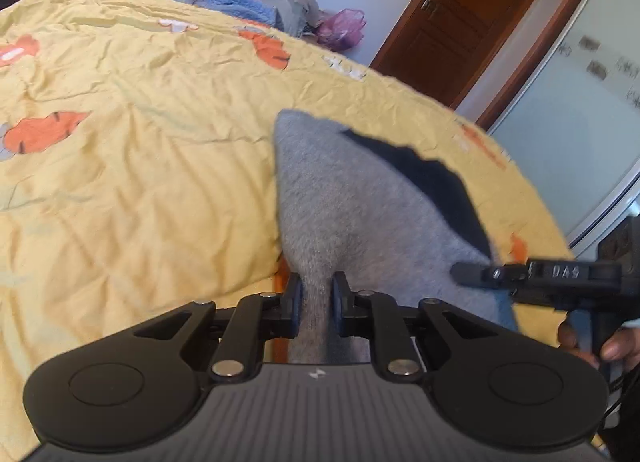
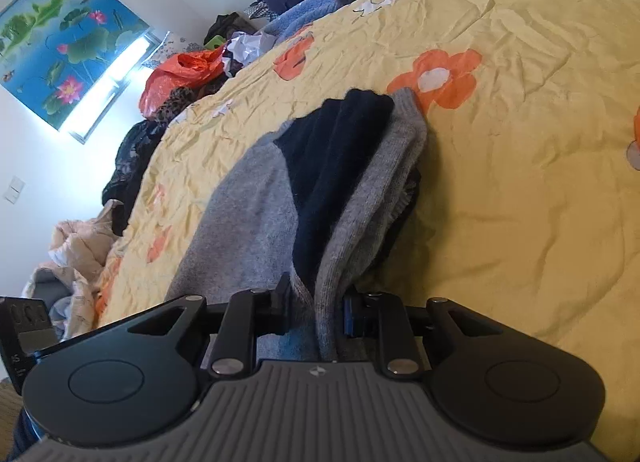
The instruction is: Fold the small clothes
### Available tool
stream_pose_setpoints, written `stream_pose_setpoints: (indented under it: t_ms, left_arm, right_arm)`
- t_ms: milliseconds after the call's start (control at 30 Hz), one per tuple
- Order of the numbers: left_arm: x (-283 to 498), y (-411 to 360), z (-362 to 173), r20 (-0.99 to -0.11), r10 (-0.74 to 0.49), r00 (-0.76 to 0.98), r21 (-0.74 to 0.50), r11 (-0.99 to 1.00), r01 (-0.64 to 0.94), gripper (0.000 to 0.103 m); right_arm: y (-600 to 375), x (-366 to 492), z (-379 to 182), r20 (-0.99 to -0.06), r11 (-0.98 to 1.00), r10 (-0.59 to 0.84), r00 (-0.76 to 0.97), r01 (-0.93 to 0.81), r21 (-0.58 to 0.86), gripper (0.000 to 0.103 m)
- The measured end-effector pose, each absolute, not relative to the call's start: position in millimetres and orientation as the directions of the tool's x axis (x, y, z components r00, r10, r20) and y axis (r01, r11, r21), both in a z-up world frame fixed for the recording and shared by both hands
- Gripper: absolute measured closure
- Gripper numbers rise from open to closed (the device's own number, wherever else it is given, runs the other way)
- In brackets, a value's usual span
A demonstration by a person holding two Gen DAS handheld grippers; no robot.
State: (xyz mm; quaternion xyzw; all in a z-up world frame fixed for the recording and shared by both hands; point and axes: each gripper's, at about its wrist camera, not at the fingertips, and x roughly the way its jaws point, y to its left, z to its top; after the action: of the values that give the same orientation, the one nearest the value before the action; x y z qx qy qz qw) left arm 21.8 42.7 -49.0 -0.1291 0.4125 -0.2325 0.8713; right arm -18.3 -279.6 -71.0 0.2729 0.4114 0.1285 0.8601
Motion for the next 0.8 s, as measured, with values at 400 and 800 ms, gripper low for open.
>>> stream_pose_setpoints:
  t_ms: [400, 800]
  left_arm:
    - [-101, 14, -50, -0.634, -0.358, 0.685, -0.120, 0.921, 0.369, 0.021]
    - [-105, 3, -68, -0.691, -0.214, 0.690, -0.055, 0.968, 0.245, 0.000]
  right_arm:
    - [-224, -153, -56, -0.679, 0.995, 0.076, 0.730, -0.007, 0.104, 0.018]
    - [-183, -171, -89, -0.702, 0.987, -0.124, 0.701, 0.159, -0.015, 0.000]
